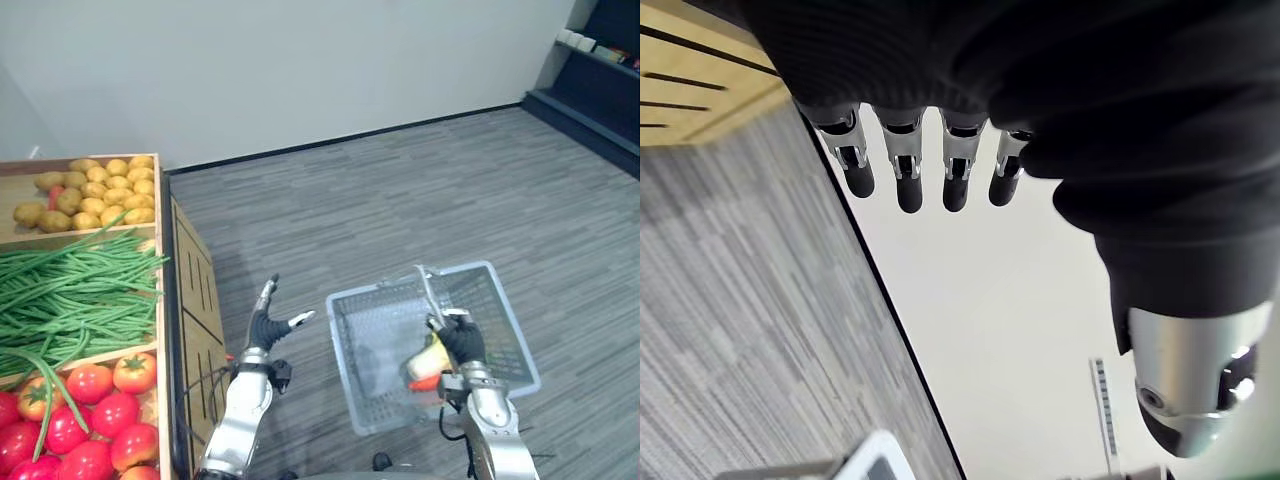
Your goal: Pick vegetable in the basket
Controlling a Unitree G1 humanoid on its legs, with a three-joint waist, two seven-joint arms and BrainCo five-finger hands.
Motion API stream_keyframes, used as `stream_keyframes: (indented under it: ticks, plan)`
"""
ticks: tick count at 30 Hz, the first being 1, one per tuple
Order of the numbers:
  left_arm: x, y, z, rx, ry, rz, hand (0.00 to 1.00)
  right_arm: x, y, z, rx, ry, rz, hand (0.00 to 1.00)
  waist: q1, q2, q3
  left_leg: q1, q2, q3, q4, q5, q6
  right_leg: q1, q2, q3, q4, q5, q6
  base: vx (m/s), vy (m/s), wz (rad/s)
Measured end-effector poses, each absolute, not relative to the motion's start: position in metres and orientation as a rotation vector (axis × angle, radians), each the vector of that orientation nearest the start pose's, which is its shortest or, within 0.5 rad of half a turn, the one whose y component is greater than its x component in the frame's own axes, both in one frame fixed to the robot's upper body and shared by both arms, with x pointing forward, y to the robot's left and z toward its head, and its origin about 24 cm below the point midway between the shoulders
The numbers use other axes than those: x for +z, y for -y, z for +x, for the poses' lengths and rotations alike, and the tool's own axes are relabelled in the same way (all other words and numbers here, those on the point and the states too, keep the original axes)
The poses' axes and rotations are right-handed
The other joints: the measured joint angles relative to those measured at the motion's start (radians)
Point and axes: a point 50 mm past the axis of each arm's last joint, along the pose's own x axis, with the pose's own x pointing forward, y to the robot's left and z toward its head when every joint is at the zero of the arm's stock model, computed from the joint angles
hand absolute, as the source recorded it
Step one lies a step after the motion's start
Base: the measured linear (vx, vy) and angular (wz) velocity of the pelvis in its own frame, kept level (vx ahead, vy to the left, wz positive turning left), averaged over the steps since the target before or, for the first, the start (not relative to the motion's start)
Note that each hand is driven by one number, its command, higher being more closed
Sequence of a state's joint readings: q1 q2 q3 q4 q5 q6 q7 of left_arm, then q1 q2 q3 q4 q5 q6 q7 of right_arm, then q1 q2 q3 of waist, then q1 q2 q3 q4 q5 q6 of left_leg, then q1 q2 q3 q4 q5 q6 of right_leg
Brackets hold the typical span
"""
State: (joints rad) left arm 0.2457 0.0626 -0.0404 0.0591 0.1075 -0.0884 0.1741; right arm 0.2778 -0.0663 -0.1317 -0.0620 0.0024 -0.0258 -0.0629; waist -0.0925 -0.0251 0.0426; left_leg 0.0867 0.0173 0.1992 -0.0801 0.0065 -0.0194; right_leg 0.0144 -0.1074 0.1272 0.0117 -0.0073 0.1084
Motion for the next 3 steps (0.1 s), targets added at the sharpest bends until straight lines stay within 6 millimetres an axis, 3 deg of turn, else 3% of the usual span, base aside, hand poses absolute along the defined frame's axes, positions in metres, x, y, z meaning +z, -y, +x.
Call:
stream_keyframes:
  ticks: [3]
  plan:
    - [-0.023,-0.19,0.184,0.222,-0.248,0.165,0.0,-0.002,0.224,0.179,-0.301,-0.21,-0.105,1.0,0.007,0.0,0.0,0.003,0.002,-0.005,-0.013,0.007,-0.002,0.0,-0.001,-0.009,0.001,0.0,0.0,-0.03,-0.026,0.07]
